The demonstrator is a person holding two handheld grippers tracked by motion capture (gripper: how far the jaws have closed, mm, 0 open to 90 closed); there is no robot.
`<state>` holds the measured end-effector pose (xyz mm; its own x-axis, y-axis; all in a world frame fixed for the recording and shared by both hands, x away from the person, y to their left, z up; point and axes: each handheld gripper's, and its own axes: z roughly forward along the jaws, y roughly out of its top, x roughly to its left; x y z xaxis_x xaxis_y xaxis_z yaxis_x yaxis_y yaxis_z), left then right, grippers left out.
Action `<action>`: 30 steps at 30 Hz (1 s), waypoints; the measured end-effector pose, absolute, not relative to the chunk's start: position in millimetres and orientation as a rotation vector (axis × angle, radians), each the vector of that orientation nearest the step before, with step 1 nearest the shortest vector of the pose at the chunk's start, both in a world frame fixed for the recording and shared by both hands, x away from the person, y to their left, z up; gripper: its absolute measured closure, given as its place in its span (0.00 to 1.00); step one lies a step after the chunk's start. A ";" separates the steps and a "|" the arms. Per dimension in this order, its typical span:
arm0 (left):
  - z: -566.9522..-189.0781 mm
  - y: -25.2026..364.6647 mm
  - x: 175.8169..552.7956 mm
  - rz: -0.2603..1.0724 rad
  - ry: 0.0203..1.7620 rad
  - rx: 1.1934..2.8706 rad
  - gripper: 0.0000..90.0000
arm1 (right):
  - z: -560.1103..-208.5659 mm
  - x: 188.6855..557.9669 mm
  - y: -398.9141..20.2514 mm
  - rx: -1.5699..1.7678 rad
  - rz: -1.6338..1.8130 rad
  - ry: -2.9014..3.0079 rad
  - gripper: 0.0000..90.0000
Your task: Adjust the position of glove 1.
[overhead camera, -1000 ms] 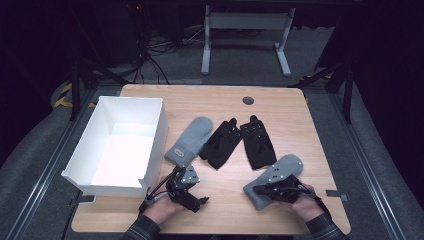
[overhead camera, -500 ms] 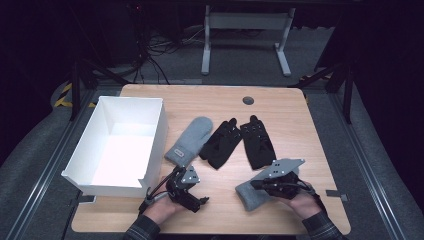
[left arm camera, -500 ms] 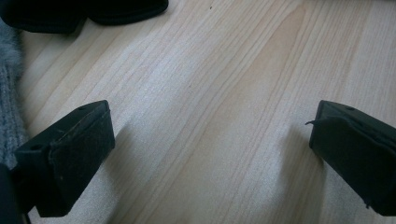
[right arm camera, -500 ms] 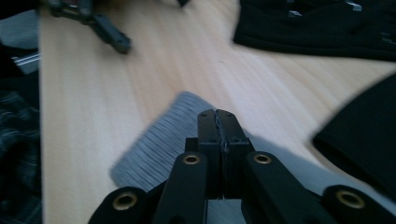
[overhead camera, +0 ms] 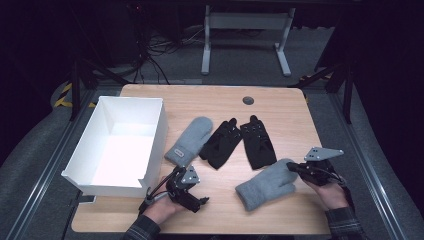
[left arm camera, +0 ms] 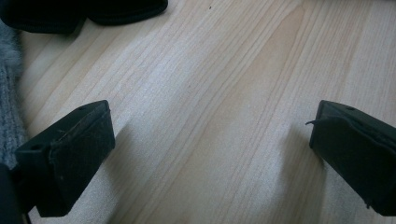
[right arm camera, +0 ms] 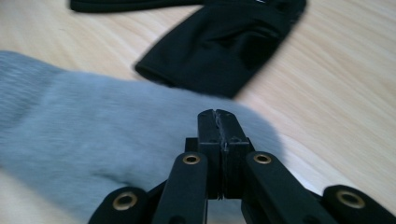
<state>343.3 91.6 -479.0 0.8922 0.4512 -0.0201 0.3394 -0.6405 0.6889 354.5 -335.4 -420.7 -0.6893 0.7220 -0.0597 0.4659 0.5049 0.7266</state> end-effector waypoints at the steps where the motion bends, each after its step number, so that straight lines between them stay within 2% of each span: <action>1: -479.0 91.6 343.3 0.198 0.563 2.323 0.00 | -420.9 356.7 -339.2 1.004 0.983 2.377 1.00; 10: -479.0 91.5 343.2 0.195 0.560 2.324 0.00 | -436.0 372.7 -365.4 1.150 0.892 2.354 1.00; 30: -478.9 91.5 342.9 0.192 0.558 2.325 0.00 | -442.0 354.6 -319.6 0.971 0.970 2.561 1.00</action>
